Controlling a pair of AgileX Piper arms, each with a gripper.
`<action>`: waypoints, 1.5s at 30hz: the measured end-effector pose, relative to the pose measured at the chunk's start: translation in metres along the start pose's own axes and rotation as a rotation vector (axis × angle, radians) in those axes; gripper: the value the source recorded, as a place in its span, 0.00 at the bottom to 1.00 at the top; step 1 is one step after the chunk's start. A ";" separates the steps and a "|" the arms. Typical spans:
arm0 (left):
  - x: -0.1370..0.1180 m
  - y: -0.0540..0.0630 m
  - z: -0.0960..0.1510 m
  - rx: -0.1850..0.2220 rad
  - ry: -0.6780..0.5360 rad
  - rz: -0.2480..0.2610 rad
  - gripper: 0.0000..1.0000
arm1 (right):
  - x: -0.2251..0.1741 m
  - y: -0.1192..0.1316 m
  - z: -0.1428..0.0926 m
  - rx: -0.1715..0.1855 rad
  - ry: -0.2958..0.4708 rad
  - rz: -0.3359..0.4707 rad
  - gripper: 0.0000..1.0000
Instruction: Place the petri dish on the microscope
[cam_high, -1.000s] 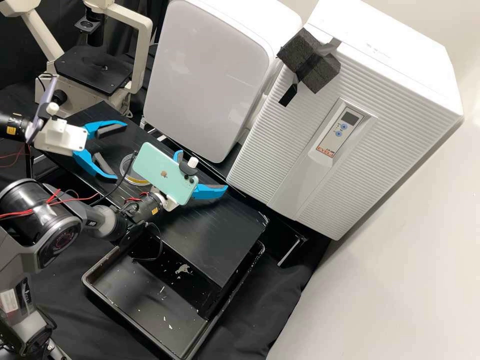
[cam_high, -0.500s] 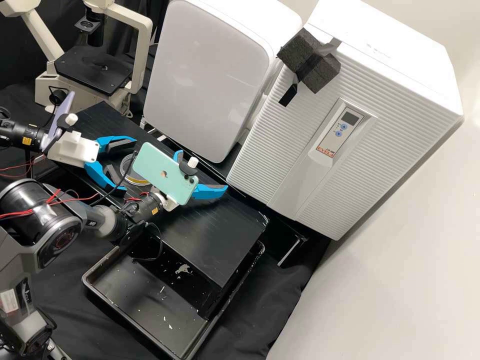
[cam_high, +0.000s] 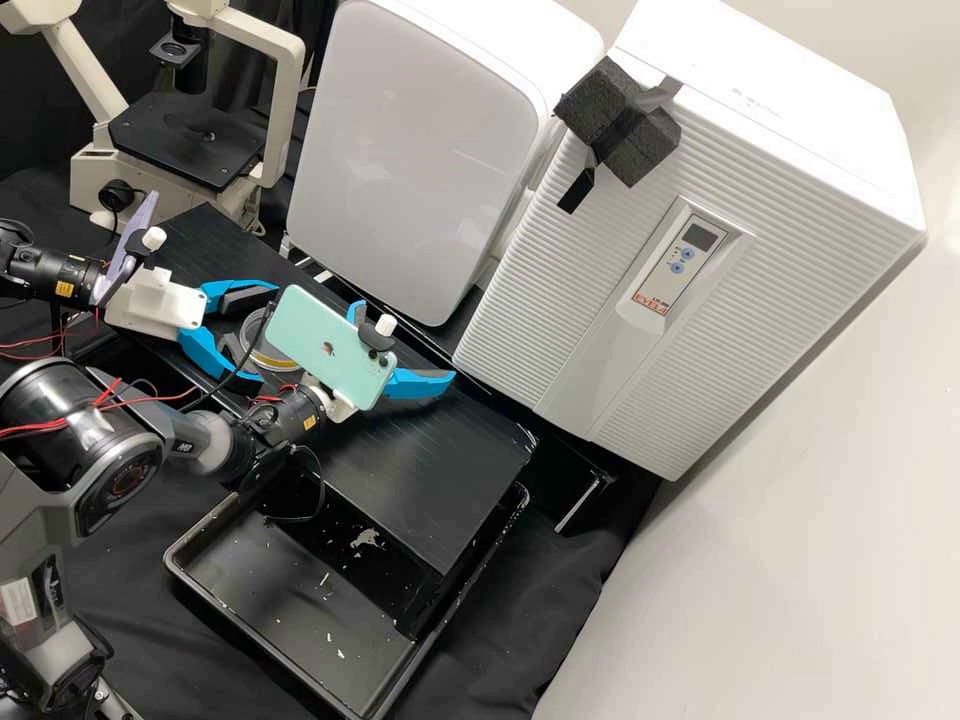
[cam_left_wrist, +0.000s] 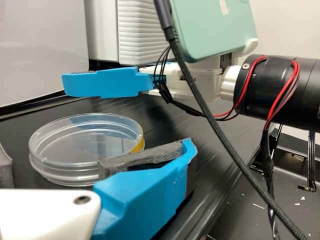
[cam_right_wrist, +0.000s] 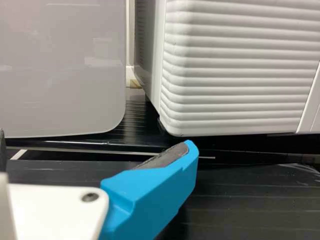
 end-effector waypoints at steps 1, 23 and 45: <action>0.001 0.000 0.001 -0.001 -0.001 -0.001 1.00 | 0.000 0.000 0.000 0.000 0.000 0.000 1.00; 0.008 -0.009 0.006 0.008 0.012 0.013 0.00 | 0.000 0.000 0.000 0.000 0.000 0.000 1.00; 0.002 -0.013 -0.005 -0.002 0.026 0.043 0.00 | 0.000 0.000 0.000 0.000 0.000 0.000 1.00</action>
